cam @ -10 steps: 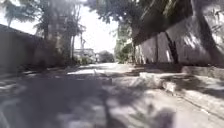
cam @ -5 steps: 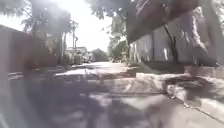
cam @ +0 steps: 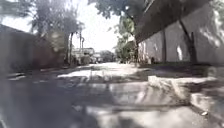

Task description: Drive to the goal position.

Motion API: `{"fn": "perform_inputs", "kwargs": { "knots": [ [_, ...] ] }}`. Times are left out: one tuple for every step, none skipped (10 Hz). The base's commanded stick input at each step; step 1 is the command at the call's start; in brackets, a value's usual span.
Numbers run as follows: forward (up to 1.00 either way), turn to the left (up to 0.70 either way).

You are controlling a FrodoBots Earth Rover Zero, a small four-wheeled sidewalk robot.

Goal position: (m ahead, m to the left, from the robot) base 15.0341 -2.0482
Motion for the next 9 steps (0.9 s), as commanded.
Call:
{"fn": "perform_inputs", "kwargs": {
  "knots": [
    [1.00,0.09],
    [1.00,-0.31],
    [1.00,0.09],
    [1.00,0.09],
    [1.00,0.09],
    [1.00,0.09],
    [1.00,-0.19],
    [1.00,-0.27],
    [1.00,-0.25]
  ]
}}
